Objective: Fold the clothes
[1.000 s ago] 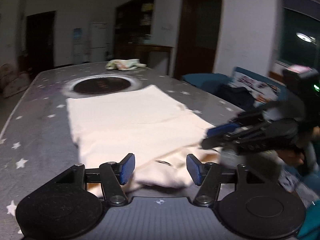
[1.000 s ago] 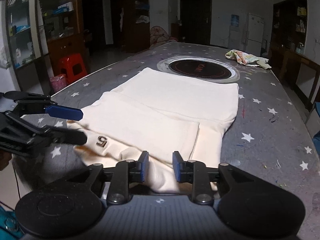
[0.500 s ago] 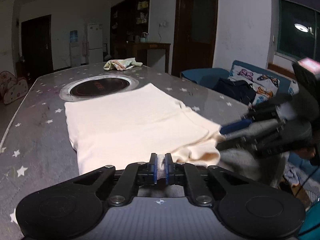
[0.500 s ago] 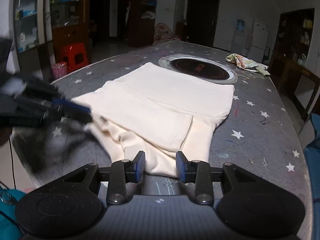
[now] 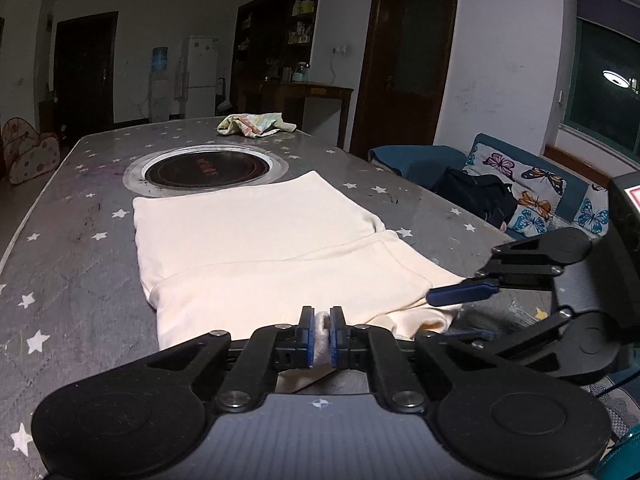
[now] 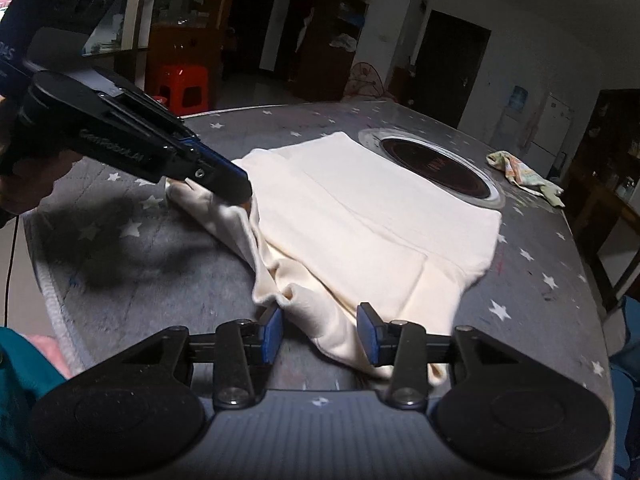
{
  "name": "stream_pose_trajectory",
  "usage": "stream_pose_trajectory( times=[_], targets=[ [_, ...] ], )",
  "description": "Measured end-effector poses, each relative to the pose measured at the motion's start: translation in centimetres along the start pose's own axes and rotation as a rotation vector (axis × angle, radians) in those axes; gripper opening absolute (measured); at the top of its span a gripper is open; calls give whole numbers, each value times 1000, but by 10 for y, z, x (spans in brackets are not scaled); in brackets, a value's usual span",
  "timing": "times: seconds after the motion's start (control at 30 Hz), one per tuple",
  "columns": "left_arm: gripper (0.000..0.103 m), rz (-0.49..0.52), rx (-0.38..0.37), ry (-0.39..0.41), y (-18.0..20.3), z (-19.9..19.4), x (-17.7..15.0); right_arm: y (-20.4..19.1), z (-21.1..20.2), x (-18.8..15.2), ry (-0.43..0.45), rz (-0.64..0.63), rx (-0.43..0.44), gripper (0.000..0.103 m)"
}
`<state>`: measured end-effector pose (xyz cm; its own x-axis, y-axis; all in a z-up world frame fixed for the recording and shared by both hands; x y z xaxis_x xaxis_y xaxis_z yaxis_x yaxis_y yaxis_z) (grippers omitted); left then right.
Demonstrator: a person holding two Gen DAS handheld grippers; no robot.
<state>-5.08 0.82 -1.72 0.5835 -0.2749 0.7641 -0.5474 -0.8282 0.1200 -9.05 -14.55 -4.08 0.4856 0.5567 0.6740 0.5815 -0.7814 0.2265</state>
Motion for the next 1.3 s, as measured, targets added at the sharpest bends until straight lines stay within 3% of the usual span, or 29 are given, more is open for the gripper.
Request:
stream_pose_trajectory(
  times=[0.03,0.07,0.17,0.27,0.33,0.43,0.67,0.73,0.8,0.97,1.03,1.2,1.27,1.3],
  targets=[
    [11,-2,1,0,-1,-1,-1,0,1,1,2,-3,0,35],
    [12,-2,0,0,-1,-3,-2,1,2,2,2,5,7,26],
    [15,20,-9,6,-1,-11,-8,6,2,4,6,31,21,13],
    [32,58,-7,16,0,-20,-14,12,0,6,14,63,28,8],
    [55,85,-1,21,2,-25,-18,18,-2,7,17,92,42,6],
    [58,136,5,24,7,-28,-25,23,-1,10,18,123,49,6],
    [54,268,45,15,26,-7,-29,24,3,10,7,143,63,6],
    [31,283,48,2,28,2,-28,22,2,8,2,142,65,7],
    [22,274,48,-4,26,8,-26,20,2,5,-6,130,64,9],
    [15,228,38,11,18,9,-16,8,-3,-4,-6,48,51,35],
    [14,209,36,12,15,10,-12,3,-4,-8,-1,2,41,40],
    [14,205,37,7,15,13,-10,-2,0,-10,26,-24,12,34],
    [18,210,44,5,16,12,-12,-1,3,-7,25,-5,7,14],
    [20,213,48,6,16,11,-13,0,5,-6,24,5,6,13]
  ],
)
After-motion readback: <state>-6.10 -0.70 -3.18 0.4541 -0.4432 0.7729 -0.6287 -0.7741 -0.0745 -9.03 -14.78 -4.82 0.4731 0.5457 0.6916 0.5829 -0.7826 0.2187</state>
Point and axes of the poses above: each gripper's, at about its wrist camera, not at the fingertips, and z roughly the way its jaws point, y to its right, x to its top, the point moved 5 cm from there along z, roughly the way its jaws point, and after that the axes turned 7 degrees about -y, right-handed, at the moved point
